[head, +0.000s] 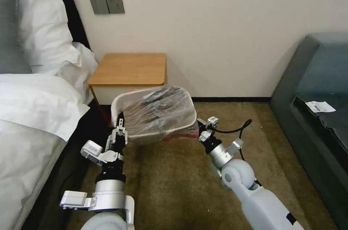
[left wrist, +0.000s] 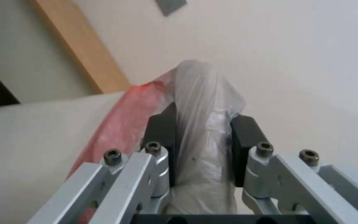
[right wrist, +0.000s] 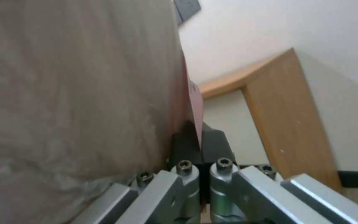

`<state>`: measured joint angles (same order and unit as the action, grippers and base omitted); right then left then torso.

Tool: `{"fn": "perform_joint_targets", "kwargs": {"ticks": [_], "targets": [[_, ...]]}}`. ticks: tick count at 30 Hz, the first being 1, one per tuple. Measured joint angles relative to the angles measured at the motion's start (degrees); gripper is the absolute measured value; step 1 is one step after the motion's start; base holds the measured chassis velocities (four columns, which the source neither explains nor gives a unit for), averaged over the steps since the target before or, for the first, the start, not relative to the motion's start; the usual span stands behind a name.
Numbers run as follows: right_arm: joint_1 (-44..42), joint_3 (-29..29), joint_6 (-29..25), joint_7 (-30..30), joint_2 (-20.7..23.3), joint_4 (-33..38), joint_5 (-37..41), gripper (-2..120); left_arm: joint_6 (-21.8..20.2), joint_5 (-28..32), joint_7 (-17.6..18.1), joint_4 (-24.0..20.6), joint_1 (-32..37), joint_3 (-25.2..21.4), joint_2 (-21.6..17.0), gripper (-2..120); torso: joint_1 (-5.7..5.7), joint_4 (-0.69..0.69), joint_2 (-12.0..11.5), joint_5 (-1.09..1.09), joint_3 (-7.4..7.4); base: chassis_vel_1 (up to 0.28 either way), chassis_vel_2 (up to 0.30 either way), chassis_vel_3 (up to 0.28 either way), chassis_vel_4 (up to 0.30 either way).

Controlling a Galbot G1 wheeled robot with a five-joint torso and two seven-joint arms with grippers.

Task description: Pick up the garbage bag from the table and place it over the trash can.

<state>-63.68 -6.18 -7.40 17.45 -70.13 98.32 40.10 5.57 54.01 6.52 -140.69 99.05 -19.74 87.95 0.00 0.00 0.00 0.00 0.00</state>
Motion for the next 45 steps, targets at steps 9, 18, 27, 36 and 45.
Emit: {"fn": "perform_joint_targets", "kwargs": {"ticks": [9,18,27,36,45], "targets": [[0.0,-0.55,-0.98,-0.86,-0.02,1.44,-0.55,0,0.3,-1.56,-0.33,2.53,-0.76,-1.29,-0.19,21,0.0,0.0,0.0,0.0,0.0,0.0,0.0,0.0,0.0],[-1.69,-2.0,-2.5,-0.74,0.4,3.35,-1.76,0,0.6,-0.34,-0.9,5.53,-2.21,-2.69,0.03,19,0.0,-0.01,0.0,0.0,0.0,0.0,0.0,0.0,0.0],[-3.21,-2.71,-3.1,-0.1,0.27,3.82,-2.71,0,0.72,3.14,-2.17,5.26,-2.87,-3.5,0.67,19,0.0,0.0,0.0,0.0,0.0,0.0,0.0,0.0,0.0],[-3.74,-3.04,-3.34,0.09,-0.05,2.31,-2.72,0,0.03,6.06,-2.41,3.16,-3.67,-3.96,1.16,19,0.0,0.0,0.0,0.0,0.0,0.0,0.0,0.0,0.0],[-3.53,-3.07,-4.47,0.09,-0.85,-1.67,-5.28,0,-0.09,7.21,-2.57,1.16,-3.19,-3.31,1.92,19,0.0,0.0,0.0,0.01,0.0,0.0,0.0,0.0,0.0]]}}
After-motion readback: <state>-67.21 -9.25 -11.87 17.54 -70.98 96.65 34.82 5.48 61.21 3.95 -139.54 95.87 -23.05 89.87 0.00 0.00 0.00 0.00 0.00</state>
